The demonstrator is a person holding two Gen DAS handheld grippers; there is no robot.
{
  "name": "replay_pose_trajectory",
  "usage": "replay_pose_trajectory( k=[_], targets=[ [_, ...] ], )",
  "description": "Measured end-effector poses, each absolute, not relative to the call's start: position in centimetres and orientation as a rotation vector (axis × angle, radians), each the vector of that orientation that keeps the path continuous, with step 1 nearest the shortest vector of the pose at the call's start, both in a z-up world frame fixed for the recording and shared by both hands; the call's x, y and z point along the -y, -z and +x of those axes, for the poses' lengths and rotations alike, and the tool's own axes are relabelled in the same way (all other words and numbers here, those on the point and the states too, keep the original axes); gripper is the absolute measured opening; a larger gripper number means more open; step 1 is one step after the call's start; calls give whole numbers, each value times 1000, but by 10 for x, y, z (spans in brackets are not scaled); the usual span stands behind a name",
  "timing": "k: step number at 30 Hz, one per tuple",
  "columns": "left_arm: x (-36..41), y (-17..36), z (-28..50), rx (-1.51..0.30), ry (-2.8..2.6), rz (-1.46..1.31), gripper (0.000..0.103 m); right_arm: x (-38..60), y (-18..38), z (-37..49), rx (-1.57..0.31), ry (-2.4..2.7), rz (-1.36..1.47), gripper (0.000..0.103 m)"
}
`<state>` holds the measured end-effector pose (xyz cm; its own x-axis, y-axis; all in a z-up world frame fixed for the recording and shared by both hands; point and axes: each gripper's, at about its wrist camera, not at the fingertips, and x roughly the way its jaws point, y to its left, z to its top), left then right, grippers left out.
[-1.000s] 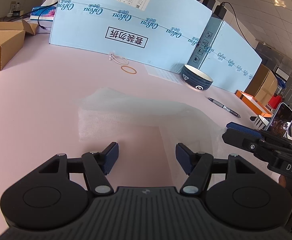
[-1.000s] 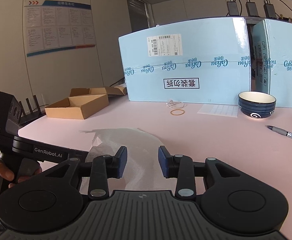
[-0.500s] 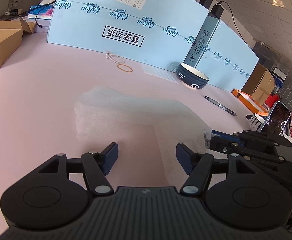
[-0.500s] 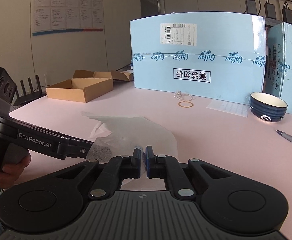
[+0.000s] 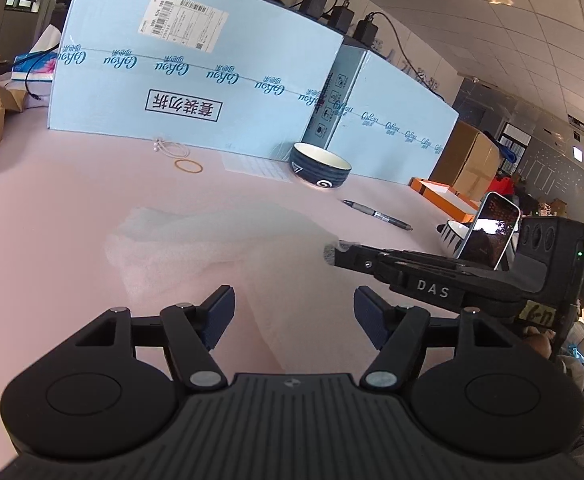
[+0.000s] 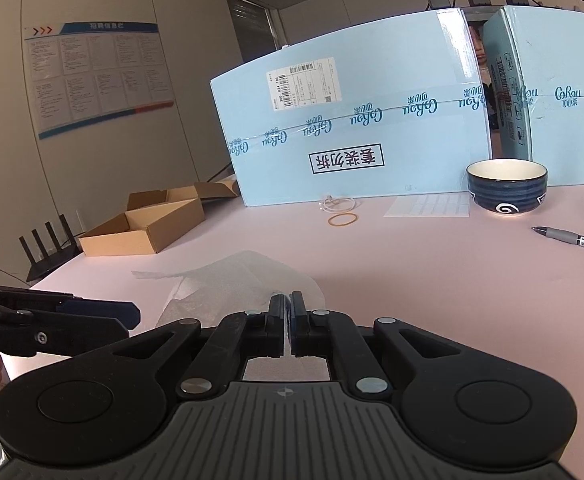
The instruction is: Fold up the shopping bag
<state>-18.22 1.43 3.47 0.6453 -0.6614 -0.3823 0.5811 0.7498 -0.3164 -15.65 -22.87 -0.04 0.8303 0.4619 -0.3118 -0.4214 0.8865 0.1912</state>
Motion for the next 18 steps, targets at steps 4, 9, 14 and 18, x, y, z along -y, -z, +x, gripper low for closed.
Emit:
replay_pose_trajectory(
  k=[4, 9, 14, 18],
  targets=[
    [5, -38, -184, -462, 730, -98, 64, 230, -1, -158, -349, -465, 129, 3],
    [31, -22, -181, -459, 631, 64, 47, 233, -3, -164, -336, -466, 126, 3],
    [38, -38, -202, -289, 590, 172, 46, 234, -2, -163, -341, -465, 124, 3],
    [39, -47, -214, -212, 609, 249, 47, 234, -1, -160, -341, -465, 139, 3]
  ],
)
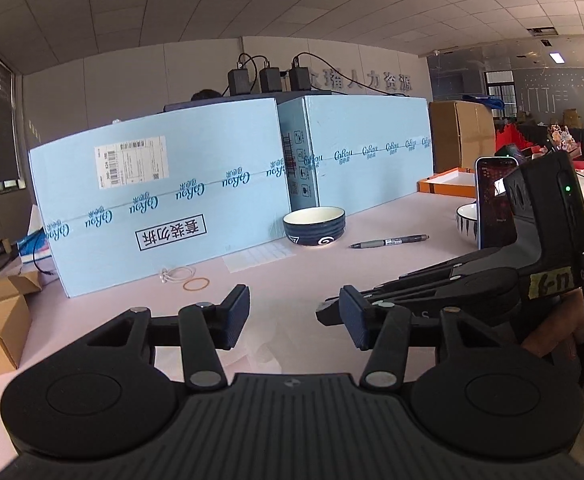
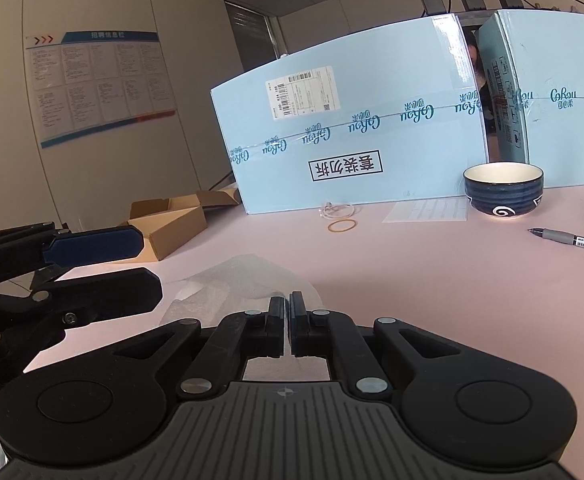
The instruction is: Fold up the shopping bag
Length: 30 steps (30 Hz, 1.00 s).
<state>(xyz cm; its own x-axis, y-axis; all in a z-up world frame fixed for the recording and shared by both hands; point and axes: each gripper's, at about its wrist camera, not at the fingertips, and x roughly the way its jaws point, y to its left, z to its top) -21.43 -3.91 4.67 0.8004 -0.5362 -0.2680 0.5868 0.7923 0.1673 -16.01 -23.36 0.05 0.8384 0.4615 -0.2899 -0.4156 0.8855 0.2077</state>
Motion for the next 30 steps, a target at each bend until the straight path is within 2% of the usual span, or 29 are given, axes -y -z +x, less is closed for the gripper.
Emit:
replay_pose_trajectory(
  k=[9, 12, 18, 20, 22, 25, 27, 30],
  targets=[
    [56, -31, -197, -314, 632, 273, 41, 240, -1, -160, -332, -443, 170, 3],
    [58, -27, -193, -326, 641, 284, 36, 243, -2, -161, -327, -463, 189, 3],
    [69, -18, -189, -339, 639, 346, 35, 243, -4, -163, -317, -475, 197, 3],
    [71, -16, -186, -347, 626, 356, 28, 243, -5, -164, -314, -480, 202, 3],
    [73, -13, -183, -361, 604, 365, 16, 242, -5, -165, -308, -493, 208, 3],
    [74, -10, -179, -374, 572, 369, 5, 241, -6, -167, -298, -508, 214, 3],
    [72, -10, -176, -380, 559, 353, 1, 241, -6, -168, -292, -506, 215, 3],
    [66, -12, -173, -374, 545, 331, 0, 244, -6, -166, -290, -478, 226, 3]
  ],
)
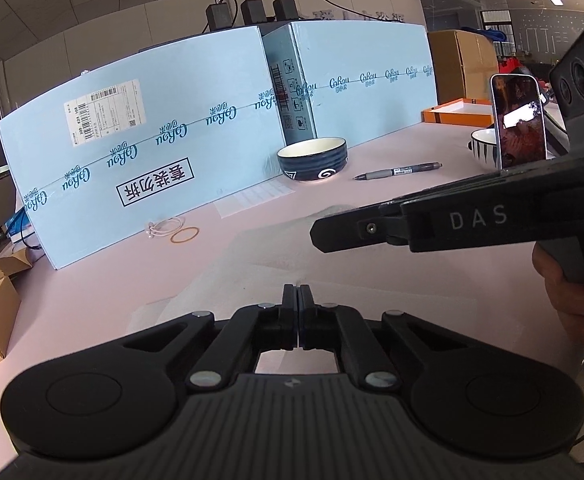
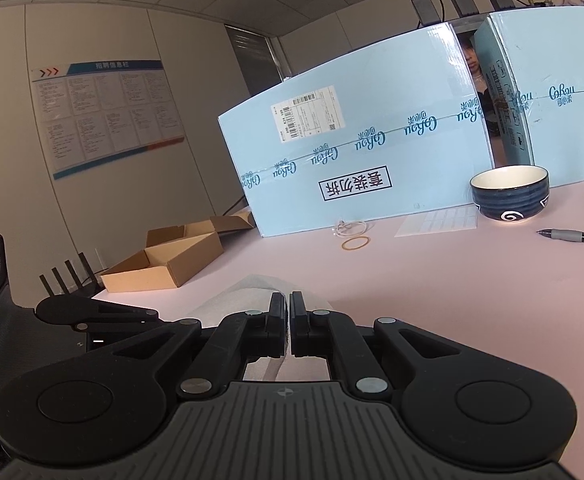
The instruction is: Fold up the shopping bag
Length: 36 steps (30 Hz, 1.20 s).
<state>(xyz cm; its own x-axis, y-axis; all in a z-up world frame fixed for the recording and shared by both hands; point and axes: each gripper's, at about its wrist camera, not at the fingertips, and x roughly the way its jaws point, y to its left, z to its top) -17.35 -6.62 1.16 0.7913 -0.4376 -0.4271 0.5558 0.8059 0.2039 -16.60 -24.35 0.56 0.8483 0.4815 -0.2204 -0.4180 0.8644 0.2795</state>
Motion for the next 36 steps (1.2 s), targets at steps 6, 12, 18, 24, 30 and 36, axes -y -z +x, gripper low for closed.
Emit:
replay_pose_trajectory(
  k=[6, 12, 18, 24, 30, 36],
  targets=[
    [36, -22, -170, -353, 436, 316, 0, 260, -2, -160, -267, -360, 289, 3],
    [4, -25, -159, -361, 267, 329, 1, 284, 2, -158, -255, -233, 333, 3],
    [-17, -29, -150, -365, 203, 298, 1, 309, 0, -171, -202, -107, 342, 3],
    [-23, -32, -145, -356, 196, 283, 2, 336, 0, -187, -178, 9, 348, 3],
    [-23, -30, -143, -371, 193, 290, 2, 336, 2, -196, -232, -116, 320, 14],
    [-20, -30, -144, -368, 200, 287, 2, 279, -13, -205, -197, -289, 24, 40]
  ],
)
